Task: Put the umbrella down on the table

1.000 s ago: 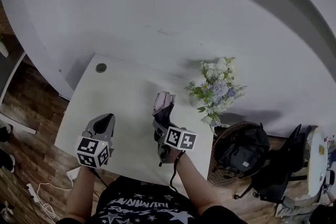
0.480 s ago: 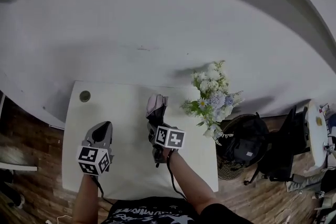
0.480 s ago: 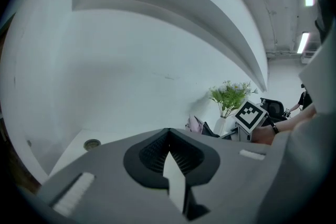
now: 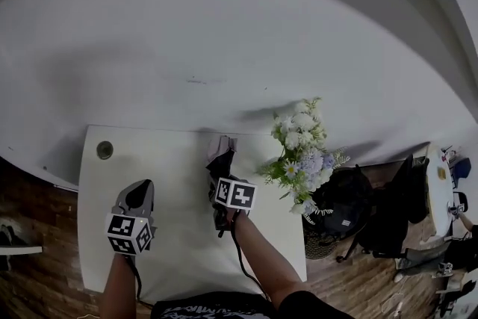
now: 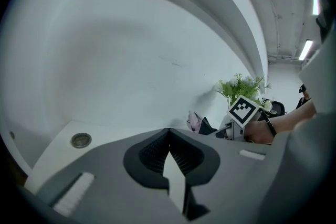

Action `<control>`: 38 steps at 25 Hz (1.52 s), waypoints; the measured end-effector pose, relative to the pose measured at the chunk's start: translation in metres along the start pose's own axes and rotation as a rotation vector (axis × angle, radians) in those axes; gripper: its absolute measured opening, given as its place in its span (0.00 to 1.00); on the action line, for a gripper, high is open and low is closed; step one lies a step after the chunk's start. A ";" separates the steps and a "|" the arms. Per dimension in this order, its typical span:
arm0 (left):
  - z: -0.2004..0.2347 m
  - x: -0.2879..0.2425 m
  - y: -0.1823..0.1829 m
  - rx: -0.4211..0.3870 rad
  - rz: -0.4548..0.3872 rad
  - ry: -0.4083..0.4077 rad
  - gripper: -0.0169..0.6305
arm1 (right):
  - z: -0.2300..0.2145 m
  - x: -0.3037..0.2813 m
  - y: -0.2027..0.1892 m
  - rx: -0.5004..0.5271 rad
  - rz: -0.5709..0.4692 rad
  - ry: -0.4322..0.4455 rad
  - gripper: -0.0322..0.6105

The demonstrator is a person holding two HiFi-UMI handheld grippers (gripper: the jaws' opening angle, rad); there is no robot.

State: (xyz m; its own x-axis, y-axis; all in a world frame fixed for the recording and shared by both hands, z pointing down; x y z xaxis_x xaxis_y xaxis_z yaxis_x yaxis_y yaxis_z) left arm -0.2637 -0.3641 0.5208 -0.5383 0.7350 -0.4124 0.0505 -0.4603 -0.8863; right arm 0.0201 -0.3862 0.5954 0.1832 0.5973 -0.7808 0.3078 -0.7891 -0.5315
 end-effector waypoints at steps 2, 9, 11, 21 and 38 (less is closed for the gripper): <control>0.000 -0.004 -0.002 0.010 0.004 -0.003 0.03 | -0.003 -0.005 0.007 0.007 0.005 -0.017 0.43; -0.003 -0.011 -0.009 0.020 0.028 -0.013 0.03 | -0.007 -0.019 0.016 0.033 0.050 -0.051 0.43; -0.005 -0.011 -0.010 0.020 0.031 -0.014 0.03 | -0.008 -0.020 0.016 0.051 0.065 -0.070 0.43; -0.008 0.001 -0.014 0.023 0.037 0.000 0.03 | -0.003 -0.025 0.009 0.130 0.063 -0.100 0.48; -0.040 0.051 0.001 -0.018 -0.036 0.032 0.03 | 0.009 0.032 -0.009 0.225 -0.025 -0.040 0.50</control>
State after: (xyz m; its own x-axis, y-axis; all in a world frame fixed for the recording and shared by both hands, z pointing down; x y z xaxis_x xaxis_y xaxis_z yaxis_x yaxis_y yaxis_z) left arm -0.2577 -0.3076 0.4910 -0.5125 0.7670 -0.3861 0.0465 -0.4242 -0.9044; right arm 0.0144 -0.3613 0.5720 0.1398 0.6145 -0.7765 0.0954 -0.7889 -0.6071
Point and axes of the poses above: the fingertips, and each gripper's own axes: x backward along the fingers, z to its left, y out of its top, the point moved 9 cm from there along x, backward along the fingers, and after that the axes turned 3 degrees about z, right-handed, at the moved point
